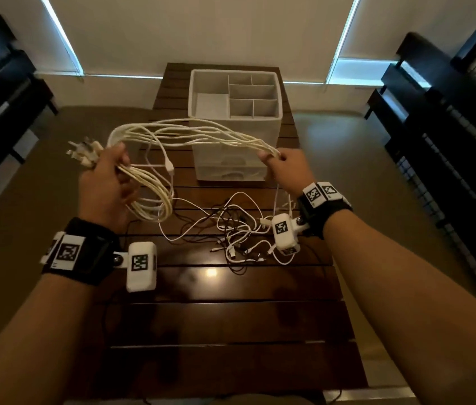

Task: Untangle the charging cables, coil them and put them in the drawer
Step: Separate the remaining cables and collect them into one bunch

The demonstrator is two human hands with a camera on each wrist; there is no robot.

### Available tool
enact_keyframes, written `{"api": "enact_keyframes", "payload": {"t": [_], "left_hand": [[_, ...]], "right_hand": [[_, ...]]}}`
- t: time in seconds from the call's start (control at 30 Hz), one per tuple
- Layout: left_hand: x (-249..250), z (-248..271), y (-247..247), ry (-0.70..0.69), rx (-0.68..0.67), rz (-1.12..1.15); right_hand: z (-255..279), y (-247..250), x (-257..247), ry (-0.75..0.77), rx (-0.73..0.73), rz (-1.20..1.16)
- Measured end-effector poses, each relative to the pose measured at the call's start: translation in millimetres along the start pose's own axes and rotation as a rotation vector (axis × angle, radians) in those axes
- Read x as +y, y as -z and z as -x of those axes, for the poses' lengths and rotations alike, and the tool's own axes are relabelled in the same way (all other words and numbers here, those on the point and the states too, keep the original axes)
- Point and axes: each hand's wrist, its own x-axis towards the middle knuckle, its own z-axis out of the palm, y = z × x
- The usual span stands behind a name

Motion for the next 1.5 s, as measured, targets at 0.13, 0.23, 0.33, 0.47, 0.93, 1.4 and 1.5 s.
{"api": "enact_keyframes", "payload": {"t": [0.13, 0.23, 0.33, 0.47, 0.93, 1.4, 1.5], "left_hand": [[-25, 0, 4, 0.157, -0.211, -0.522], [-40, 4, 6, 0.235, -0.274, -0.739], [-31, 5, 3, 0.034, -0.062, -0.704], [10, 21, -16, -0.392, -0.105, -0.678], [37, 5, -52, -0.651, -0.567, -1.084], [93, 29, -31, -0.814, -0.426, -0.798], [88, 17, -24, -0.771, -0.408, -0.819]], "right_hand": [[3, -4, -31, 0.058, 0.035, -0.184], [-5, 0, -48, 0.231, 0.142, -0.073], [-7, 3, -47, 0.274, 0.082, 0.179], [2, -12, -48, 0.308, -0.131, 0.558], [14, -18, -102, 0.632, -0.182, 0.321], [11, -35, -28, 0.126, -0.067, 0.102], [7, -29, -49, 0.120, 0.026, -0.204]]}}
